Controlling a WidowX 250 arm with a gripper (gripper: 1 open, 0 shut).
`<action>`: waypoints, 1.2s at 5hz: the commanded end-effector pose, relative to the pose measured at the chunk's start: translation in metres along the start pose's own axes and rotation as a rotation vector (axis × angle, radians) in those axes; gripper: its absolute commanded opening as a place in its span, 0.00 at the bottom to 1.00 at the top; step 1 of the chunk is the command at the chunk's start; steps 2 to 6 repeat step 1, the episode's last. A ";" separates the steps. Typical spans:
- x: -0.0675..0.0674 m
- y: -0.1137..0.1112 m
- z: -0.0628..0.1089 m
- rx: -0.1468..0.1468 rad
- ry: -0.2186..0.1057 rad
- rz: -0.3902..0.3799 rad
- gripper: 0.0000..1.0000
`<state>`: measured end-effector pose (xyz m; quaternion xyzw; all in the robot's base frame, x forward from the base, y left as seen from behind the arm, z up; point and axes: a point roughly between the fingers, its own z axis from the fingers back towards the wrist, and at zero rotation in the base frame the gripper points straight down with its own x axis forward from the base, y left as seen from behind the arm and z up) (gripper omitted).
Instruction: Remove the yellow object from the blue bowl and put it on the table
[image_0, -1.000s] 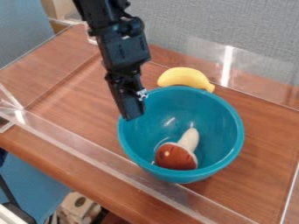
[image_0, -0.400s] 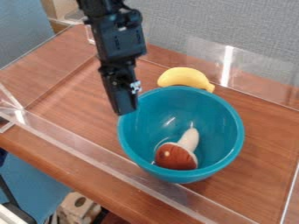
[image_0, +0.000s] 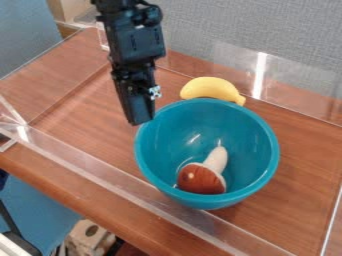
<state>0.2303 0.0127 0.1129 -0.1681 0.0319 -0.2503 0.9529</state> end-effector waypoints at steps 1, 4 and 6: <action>-0.006 -0.008 0.003 0.037 -0.015 -0.014 0.00; -0.006 -0.008 0.003 0.037 -0.015 -0.014 0.00; -0.006 -0.008 0.003 0.037 -0.015 -0.014 0.00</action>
